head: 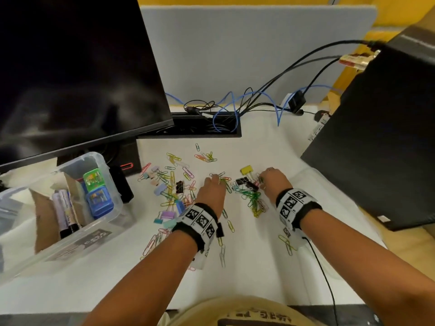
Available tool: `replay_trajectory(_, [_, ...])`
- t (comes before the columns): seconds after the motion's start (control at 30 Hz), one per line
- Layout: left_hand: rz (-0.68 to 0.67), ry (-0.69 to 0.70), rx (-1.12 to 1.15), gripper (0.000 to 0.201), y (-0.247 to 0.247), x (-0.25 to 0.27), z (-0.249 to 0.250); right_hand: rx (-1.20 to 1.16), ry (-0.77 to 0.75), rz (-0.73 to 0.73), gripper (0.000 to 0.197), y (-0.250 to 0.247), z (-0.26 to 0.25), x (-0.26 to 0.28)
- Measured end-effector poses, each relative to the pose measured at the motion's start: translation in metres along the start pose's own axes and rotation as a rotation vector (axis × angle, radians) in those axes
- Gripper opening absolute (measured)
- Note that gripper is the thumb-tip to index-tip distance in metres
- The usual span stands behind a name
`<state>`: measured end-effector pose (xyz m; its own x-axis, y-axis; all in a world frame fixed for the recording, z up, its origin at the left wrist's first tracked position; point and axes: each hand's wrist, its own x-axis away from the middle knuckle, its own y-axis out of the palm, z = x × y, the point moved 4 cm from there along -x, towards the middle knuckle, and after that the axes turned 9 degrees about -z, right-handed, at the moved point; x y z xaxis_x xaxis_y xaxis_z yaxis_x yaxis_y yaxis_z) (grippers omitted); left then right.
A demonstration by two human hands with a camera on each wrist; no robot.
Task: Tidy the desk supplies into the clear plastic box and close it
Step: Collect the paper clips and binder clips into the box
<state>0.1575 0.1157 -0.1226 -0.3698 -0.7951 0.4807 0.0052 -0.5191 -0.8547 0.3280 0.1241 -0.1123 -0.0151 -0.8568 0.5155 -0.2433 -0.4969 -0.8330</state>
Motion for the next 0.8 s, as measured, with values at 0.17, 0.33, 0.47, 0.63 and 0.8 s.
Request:
replay_trajectory(0.17, [-0.029,0.066,0.002,0.060,-0.008,-0.018,0.006,-0.039,0.010,0.031,0.030,0.006,-0.001,-0.001])
replay_trajectory(0.33, [-0.063,0.096,-0.047,0.038,-0.001,-0.015,-0.002,-0.182,0.024,0.076,0.027,0.004,0.003,0.015])
replay_trajectory(0.47, [-0.022,0.085,0.009,0.029,0.001,-0.009,-0.007,-0.351,-0.035,0.209,0.031,-0.007,0.009,0.038])
replay_trajectory(0.63, [-0.032,0.110,-0.086,0.036,0.001,-0.006,-0.001,-0.403,-0.106,0.105,0.030,0.005,0.026,0.089])
replay_trajectory(0.8, [-0.057,0.153,-0.217,0.044,0.001,-0.005,0.003,-0.312,-0.012,-0.005,0.031,0.054,0.044,0.133])
